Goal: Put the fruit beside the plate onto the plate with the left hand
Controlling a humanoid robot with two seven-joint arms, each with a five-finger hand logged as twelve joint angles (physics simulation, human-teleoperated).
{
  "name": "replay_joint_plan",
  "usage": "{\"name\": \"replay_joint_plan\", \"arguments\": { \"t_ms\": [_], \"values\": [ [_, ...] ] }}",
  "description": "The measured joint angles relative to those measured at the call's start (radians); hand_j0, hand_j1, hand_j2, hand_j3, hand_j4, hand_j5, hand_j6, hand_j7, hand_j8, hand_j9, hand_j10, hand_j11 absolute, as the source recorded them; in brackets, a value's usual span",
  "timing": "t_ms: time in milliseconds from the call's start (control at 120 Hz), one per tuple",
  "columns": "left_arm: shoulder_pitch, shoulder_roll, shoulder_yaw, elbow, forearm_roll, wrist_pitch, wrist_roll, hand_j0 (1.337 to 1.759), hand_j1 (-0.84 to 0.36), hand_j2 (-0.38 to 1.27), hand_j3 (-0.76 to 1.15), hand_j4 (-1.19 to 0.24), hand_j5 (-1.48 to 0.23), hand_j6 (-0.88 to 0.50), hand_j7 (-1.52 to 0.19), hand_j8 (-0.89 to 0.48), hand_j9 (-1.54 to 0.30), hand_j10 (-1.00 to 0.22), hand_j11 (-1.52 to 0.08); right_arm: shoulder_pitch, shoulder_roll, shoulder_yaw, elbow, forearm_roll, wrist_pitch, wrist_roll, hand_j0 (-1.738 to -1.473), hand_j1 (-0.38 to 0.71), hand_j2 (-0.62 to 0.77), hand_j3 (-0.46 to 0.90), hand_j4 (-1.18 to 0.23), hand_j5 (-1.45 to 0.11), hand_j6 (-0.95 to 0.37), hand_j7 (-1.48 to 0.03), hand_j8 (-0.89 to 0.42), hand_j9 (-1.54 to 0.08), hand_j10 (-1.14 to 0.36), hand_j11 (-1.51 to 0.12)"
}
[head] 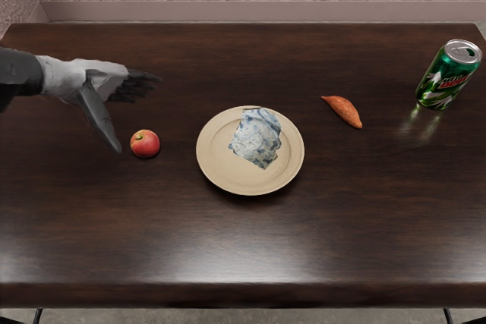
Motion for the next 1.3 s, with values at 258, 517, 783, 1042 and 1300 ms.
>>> {"name": "replay_joint_plan", "arguments": {
  "t_ms": [258, 517, 783, 1042, 1300],
  "values": [
    [-0.119, -0.110, 0.276, -0.065, 0.343, 0.357, 0.000, 1.658, 0.31, 0.01, 0.00, -0.03, -0.04, -0.04, -0.04, -0.04, -0.04, -0.03, -0.04, 0.000, 0.000, 0.000, 0.000, 0.000, 0.000, 0.000, -1.658, -0.33, 0.00, 0.00, -0.02, -0.02, -0.02, -0.02, -0.02, -0.02, -0.02, -0.02],
    [-0.106, -0.171, 0.480, -0.065, 0.473, 0.635, 0.000, 1.658, 0.29, 0.01, 0.00, -0.05, -0.07, -0.06, -0.07, -0.05, -0.07, -0.05, -0.07, 0.000, 0.000, 0.000, 0.000, 0.000, 0.000, 0.000, -1.658, -0.33, 0.00, 0.00, -0.02, -0.02, -0.02, -0.02, -0.02, -0.02, -0.02, -0.02],
    [-0.079, -0.173, 0.526, -0.062, 0.487, 0.669, 0.000, 1.658, 0.03, 0.06, 0.00, -0.27, -0.35, -0.27, -0.35, -0.27, -0.35, -0.27, -0.35, 0.000, 0.000, 0.000, 0.000, 0.000, 0.000, 0.000, -1.658, -0.33, 0.00, 0.00, -0.02, -0.02, -0.02, -0.02, -0.02, -0.02, -0.02, -0.02],
    [-0.077, -0.172, 0.529, -0.062, 0.488, 0.672, 0.000, 1.658, -0.17, 0.12, 0.00, -0.45, -0.58, -0.45, -0.58, -0.45, -0.58, -0.45, -0.58, 0.000, 0.000, 0.000, 0.000, 0.000, 0.000, 0.000, -1.658, -0.33, 0.00, 0.00, -0.02, -0.02, -0.02, -0.02, -0.02, -0.02, -0.02, -0.02],
    [-0.058, -0.171, 0.529, -0.062, 0.495, 0.681, -0.001, 1.653, -0.32, 0.23, 0.00, -0.55, -0.70, -0.51, -0.71, -0.45, -0.73, -0.53, -0.74, 0.000, 0.000, 0.000, 0.000, 0.000, 0.000, 0.000, -1.658, -0.33, 0.00, 0.00, -0.02, -0.02, -0.02, -0.02, -0.02, -0.02, -0.02, -0.02]
  ]
}}
